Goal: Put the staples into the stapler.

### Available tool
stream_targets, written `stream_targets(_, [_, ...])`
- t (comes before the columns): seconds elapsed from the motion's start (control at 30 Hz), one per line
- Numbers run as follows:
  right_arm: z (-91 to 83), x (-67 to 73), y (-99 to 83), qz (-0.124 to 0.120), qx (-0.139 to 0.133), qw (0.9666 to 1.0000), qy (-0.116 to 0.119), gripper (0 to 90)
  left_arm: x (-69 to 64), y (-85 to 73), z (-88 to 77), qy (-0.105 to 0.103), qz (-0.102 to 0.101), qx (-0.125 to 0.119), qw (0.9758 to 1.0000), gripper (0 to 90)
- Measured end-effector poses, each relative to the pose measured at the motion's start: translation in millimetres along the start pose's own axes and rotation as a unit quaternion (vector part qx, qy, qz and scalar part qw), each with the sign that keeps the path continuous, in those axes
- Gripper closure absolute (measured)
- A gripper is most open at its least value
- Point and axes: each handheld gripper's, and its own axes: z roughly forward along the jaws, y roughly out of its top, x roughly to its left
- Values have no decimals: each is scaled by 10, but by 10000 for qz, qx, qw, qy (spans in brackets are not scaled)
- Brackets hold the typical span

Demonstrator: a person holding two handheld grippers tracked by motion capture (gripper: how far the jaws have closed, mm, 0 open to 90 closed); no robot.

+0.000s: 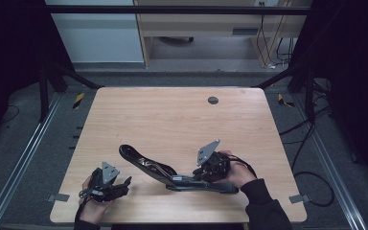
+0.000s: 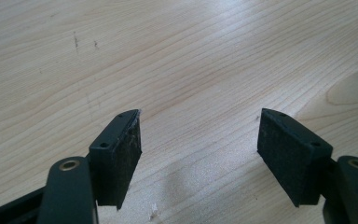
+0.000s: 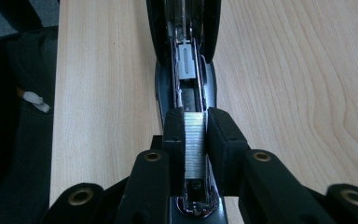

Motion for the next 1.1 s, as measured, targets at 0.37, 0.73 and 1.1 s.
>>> stream_targets(0.37, [38,-17,-12,-54,12,10000,25,778,1,0,2,-5,0,5,10000,296])
stream_targets(0.73, [55,-29,-21,-76,74,9999,61,777,1,-2,4,-8,0,13,10000,296])
stream_targets(1.1, [61,-37,-29,-235,86,9997,69,778,1,-2,10,-13,8,30,10000,296])
